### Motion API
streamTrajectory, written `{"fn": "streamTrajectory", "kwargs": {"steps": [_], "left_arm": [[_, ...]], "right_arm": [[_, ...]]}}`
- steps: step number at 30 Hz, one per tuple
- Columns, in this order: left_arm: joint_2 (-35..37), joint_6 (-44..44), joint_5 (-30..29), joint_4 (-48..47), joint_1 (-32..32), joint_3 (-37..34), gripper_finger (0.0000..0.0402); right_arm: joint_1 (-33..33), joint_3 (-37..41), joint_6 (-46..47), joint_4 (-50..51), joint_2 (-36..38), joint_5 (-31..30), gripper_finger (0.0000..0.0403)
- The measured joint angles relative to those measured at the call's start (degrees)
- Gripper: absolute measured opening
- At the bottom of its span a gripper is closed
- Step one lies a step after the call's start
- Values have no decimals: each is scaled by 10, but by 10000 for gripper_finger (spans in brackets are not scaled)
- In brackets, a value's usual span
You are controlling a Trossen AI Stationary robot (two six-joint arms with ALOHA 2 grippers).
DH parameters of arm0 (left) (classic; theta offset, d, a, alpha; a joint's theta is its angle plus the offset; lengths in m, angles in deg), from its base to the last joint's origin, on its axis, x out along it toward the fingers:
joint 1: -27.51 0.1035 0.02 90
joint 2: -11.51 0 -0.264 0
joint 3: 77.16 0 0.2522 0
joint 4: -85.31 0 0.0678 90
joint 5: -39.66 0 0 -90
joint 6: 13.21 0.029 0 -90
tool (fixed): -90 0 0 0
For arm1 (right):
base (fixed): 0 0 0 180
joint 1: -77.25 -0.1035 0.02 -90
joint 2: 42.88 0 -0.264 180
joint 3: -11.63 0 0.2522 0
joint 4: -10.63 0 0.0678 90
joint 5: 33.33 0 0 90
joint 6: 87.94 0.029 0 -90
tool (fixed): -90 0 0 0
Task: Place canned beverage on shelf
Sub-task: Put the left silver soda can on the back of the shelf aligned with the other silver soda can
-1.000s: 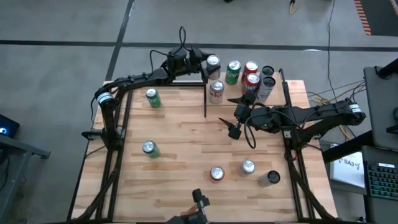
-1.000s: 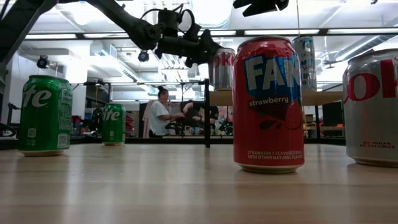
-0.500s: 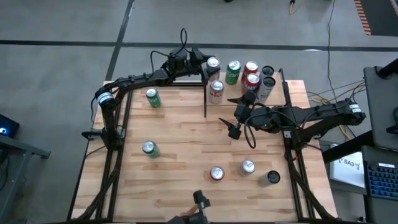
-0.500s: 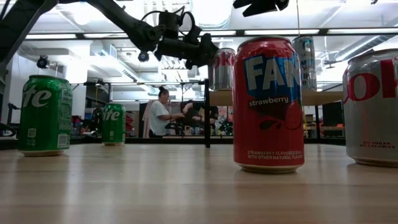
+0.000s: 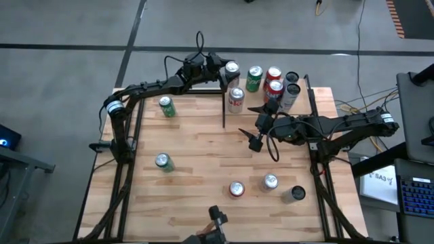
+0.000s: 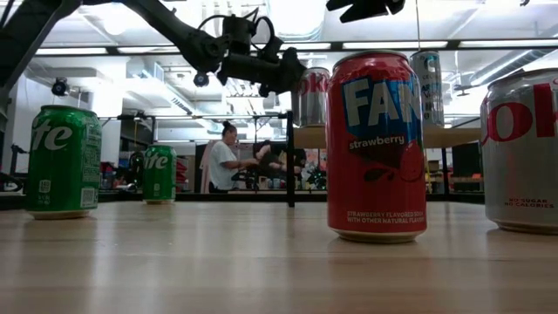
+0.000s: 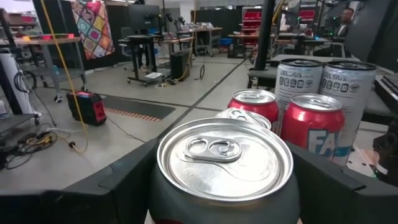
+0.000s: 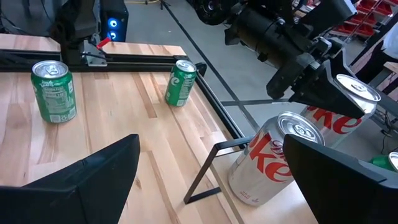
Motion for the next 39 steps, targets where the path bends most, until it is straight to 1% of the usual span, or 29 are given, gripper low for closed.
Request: {"fn": "streamTrajectory", "kwargs": {"steps": [9, 11, 39], "left_arm": [[-26, -7, 0, 5, -4, 0, 287], [-26, -7, 0, 14, -4, 1, 287], [-27, -8, 0, 4, -3, 0, 288]], "right_arm": [[0, 0, -1, 0, 0, 0, 384], [0, 0, -1, 0, 0, 0, 384], [0, 1, 4, 0, 0, 0, 384]]}}
